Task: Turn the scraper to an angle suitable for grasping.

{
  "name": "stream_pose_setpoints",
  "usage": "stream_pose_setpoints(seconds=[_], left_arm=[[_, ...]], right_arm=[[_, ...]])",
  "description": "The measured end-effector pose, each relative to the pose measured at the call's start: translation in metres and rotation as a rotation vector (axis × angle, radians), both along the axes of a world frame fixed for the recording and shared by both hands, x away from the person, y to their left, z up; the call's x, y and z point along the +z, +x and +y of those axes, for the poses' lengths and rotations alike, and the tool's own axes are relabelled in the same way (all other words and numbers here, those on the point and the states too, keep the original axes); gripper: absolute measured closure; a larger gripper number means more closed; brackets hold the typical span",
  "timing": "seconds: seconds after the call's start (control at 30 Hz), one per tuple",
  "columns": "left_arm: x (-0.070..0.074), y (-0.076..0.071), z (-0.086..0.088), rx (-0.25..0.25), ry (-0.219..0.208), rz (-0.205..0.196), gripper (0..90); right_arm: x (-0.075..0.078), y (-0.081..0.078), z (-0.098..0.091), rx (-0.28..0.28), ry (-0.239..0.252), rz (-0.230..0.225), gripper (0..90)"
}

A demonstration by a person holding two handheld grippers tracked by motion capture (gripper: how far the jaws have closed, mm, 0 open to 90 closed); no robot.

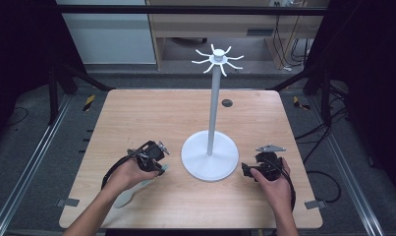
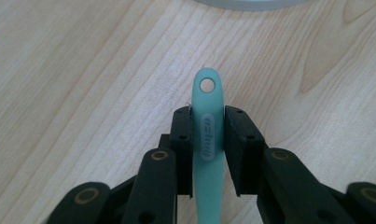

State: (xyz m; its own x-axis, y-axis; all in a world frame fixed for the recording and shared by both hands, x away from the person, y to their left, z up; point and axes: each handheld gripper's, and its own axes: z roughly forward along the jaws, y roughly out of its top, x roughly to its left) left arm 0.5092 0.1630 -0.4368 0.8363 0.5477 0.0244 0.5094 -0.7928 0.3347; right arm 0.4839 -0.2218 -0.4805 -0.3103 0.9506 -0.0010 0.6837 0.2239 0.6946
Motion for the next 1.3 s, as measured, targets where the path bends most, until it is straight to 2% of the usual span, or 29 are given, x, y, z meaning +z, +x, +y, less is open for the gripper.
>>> stream_pose_setpoints(seconds=[0.17, 0.23, 0.33, 0.57, 0.9, 1.3], left_arm=[[0.018, -0.005, 0.018, 0.015, -0.07, -0.042, 73.8], [0.021, -0.007, 0.021, 0.02, -0.083, -0.052, 73.8], [0.031, -0.013, 0.031, 0.034, -0.134, -0.072, 73.9], [0.044, -0.023, 0.044, 0.035, -0.187, -0.113, 74.0], [0.069, -0.04, 0.065, 0.055, -0.28, -0.195, 74.2], [0.1, -0.048, 0.078, 0.07, -0.376, -0.288, 74.8]], right_arm=[[0.0, 0.0, 0.001, 0.0, -0.002, 0.002, 8.5], [0.0, 0.0, 0.001, 0.0, -0.003, 0.002, 8.5], [0.0, 0.0, 0.001, 0.0, -0.002, 0.002, 8.5], [0.0, 0.0, 0.002, 0.002, -0.009, 0.004, 8.5], [-0.001, 0.0, 0.002, 0.008, -0.013, 0.005, 8.5], [-0.001, 0.0, 0.003, 0.007, -0.013, 0.005, 8.5]])
